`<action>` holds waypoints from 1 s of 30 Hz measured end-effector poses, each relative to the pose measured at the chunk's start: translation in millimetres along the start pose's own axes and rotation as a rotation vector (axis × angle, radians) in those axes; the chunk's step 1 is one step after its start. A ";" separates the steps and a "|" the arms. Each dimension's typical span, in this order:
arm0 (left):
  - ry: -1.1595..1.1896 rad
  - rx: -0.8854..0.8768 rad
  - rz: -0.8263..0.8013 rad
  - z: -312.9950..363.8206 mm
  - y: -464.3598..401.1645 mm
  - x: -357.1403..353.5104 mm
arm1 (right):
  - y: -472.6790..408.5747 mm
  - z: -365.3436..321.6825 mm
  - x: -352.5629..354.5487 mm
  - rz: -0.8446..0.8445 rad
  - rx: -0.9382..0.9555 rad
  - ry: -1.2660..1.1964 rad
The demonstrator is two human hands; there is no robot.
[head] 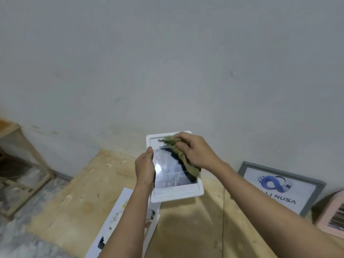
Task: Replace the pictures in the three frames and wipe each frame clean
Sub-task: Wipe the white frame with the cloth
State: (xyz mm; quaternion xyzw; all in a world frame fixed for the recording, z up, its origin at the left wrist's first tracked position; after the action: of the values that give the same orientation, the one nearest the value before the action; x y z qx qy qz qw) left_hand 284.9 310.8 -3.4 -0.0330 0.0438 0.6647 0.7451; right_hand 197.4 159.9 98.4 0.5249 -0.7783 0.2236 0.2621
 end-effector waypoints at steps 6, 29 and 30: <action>0.123 -0.002 0.012 -6.0 -37.6 17.0 | -5.1 0.5 -65.1 0.004 0.350 0.239; -0.127 0.153 0.075 -103.0 -44.3 27.3 | 31.6 130.4 -73.3 0.225 -0.195 -0.112; -0.136 0.167 0.076 -108.3 -43.7 26.8 | 28.4 145.6 -67.7 0.229 -0.215 -0.085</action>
State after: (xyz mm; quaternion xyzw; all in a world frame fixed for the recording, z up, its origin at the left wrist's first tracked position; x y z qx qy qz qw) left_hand 329.1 320.7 -114.4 0.0760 0.0498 0.6873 0.7206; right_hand 166.7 126.5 -58.1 0.4107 -0.8629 0.1450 0.2563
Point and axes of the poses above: each hand's wrist, its own y-axis away from the middle knuckle, its own x-axis out of the back of the hand, z = x × y, the point moved 3 cm from there along -y, towards the middle knuckle, and after that the axes turned 13 degrees about -x, right-handed, at the moved point
